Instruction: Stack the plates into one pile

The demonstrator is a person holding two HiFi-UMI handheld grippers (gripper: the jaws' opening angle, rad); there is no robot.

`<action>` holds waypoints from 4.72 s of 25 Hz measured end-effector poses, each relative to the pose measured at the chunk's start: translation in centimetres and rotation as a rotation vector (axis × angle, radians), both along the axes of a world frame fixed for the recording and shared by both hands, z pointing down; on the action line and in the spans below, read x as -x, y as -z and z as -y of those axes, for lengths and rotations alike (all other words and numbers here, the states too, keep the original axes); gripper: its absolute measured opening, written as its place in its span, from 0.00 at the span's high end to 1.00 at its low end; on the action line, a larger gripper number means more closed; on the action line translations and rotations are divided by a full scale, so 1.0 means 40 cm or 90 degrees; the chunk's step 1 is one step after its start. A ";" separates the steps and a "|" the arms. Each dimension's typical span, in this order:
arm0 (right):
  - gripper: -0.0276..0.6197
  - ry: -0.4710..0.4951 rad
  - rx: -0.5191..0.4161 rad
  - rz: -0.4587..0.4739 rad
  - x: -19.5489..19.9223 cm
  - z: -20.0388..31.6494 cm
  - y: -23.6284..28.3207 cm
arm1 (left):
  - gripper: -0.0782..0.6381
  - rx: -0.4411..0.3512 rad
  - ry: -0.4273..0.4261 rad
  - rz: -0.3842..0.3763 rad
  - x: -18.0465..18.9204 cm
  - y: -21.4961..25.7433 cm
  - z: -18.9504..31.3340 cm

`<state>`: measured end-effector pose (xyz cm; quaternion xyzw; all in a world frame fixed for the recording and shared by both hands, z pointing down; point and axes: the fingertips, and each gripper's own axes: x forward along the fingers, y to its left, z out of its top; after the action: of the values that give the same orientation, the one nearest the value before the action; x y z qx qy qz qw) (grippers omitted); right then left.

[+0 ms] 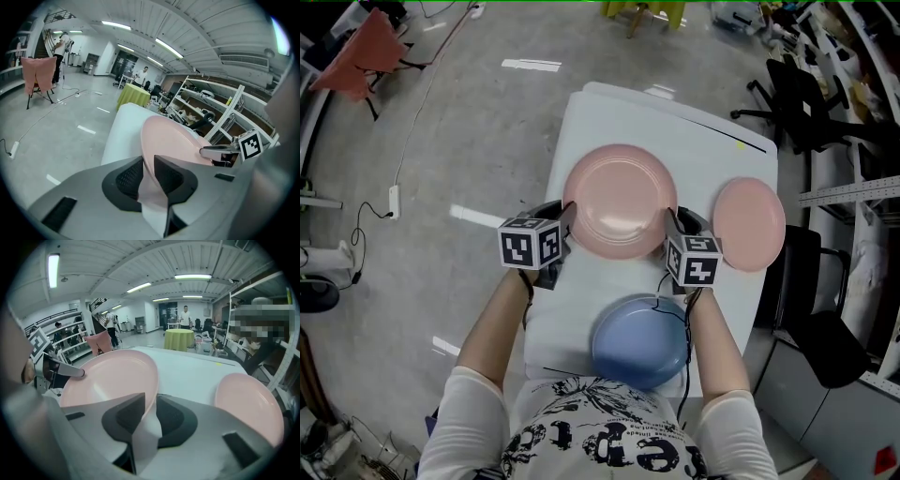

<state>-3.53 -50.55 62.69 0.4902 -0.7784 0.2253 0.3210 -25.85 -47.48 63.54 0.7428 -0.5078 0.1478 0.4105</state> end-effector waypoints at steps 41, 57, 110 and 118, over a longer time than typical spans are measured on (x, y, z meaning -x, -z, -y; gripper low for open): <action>0.85 -0.068 0.055 0.014 -0.373 -0.956 0.064 | 0.82 0.068 0.026 0.027 -0.356 0.074 -0.920; 0.83 -0.072 0.073 -0.020 -0.394 -0.946 0.002 | 0.67 0.058 0.005 0.163 -0.396 0.042 -0.911; 0.95 0.103 -0.114 0.101 -0.896 -0.602 0.236 | 0.89 -0.179 -0.019 0.074 -1.086 0.304 -0.582; 0.95 0.072 -0.087 0.089 -0.990 -0.453 0.220 | 0.89 -0.095 0.016 0.099 -1.105 0.259 -0.468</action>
<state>36.09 -32.43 53.89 0.4495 -0.8388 0.1868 0.2441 18.37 -28.78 53.18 0.7511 -0.5571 0.1614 0.3152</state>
